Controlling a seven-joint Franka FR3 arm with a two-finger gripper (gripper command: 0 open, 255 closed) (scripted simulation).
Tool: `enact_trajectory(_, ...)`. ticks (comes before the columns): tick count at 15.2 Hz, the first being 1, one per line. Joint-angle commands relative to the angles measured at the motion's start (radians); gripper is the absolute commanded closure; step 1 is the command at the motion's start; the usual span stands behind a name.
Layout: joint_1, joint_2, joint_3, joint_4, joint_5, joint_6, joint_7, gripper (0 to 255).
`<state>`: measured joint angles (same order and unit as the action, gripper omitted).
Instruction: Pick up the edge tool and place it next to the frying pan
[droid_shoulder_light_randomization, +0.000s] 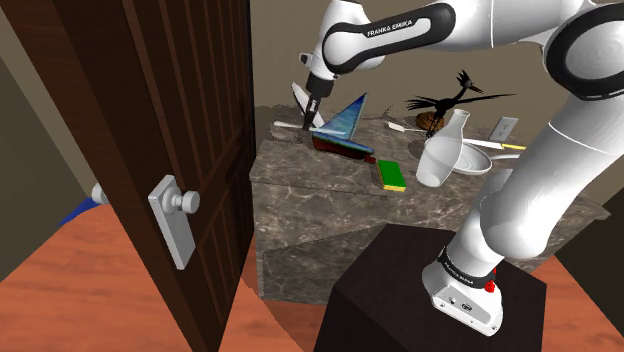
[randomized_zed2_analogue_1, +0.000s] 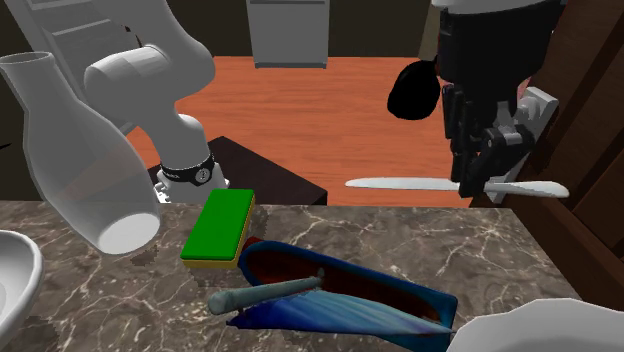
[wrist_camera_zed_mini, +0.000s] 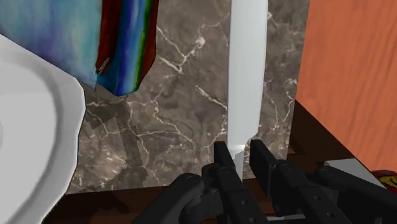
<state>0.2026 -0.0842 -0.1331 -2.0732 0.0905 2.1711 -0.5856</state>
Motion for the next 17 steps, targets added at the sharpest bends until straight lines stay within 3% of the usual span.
enact_trajectory(1,-0.018,-0.021,-0.022,-0.017,0.002,-0.008,-0.041,255)
enact_trajectory(9,-0.100,-0.092,-0.131,-0.084,0.004,-0.028,-0.231,255)
enact_trajectory(17,-0.179,-0.100,-0.253,-0.077,0.008,-0.064,-0.432,255)
